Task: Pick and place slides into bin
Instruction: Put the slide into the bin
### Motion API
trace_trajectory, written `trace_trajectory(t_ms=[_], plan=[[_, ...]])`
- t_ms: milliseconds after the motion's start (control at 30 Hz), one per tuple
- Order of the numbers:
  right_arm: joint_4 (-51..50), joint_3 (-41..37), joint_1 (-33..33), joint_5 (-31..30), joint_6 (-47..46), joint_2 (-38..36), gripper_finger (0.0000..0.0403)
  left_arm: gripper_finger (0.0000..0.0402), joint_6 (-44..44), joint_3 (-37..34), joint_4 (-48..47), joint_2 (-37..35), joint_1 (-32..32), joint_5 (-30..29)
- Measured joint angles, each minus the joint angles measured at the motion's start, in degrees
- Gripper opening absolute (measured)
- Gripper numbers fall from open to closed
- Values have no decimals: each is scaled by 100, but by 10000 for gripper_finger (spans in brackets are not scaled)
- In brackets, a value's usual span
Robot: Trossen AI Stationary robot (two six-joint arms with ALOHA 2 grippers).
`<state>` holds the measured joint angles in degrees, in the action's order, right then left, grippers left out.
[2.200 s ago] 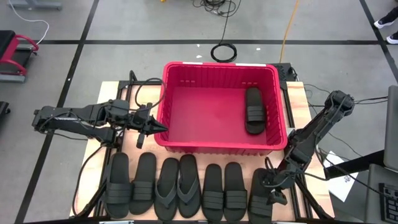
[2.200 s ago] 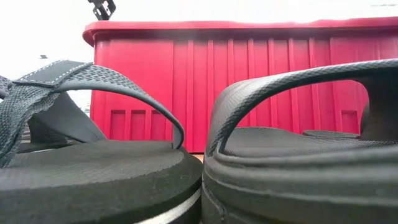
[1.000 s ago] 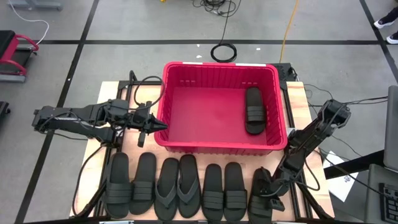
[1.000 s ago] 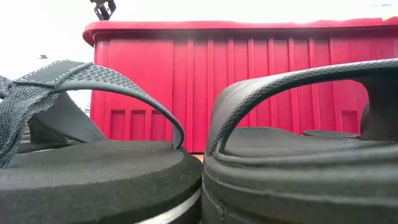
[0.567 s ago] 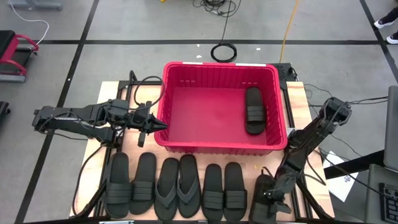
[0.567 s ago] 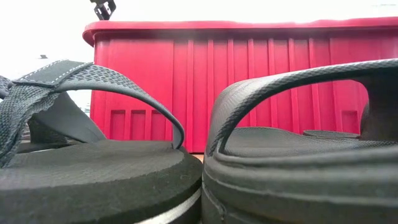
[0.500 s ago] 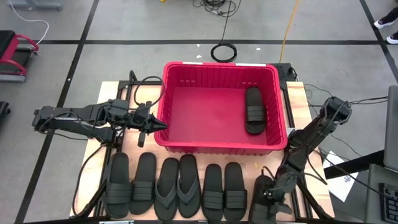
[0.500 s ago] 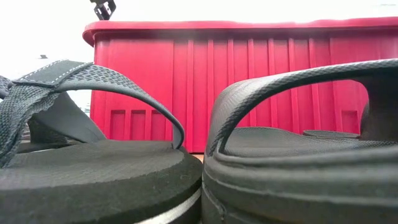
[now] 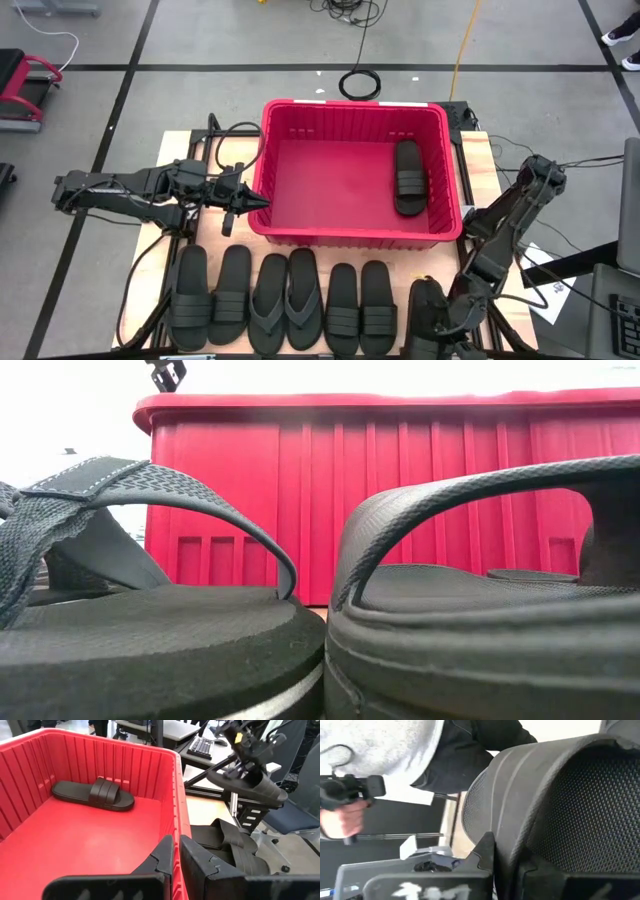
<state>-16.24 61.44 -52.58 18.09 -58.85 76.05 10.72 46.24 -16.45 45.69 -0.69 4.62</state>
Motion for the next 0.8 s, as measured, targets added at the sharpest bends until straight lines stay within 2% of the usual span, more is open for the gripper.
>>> trace_trajectory(t_ms=[133,433,600,800], plan=[[-1218,652,0,-35,200,0,5,26,7,0,0,0,0,-17],[-3218,2124,271,-227,1209,-2,5,26,103,0,2,0,0,-199],[-4784,2888,522,-707,1965,-4,5,26,108,0,3,0,0,-370],[-6310,3530,931,-1629,2934,-4,6,26,186,0,199,0,0,-435]])
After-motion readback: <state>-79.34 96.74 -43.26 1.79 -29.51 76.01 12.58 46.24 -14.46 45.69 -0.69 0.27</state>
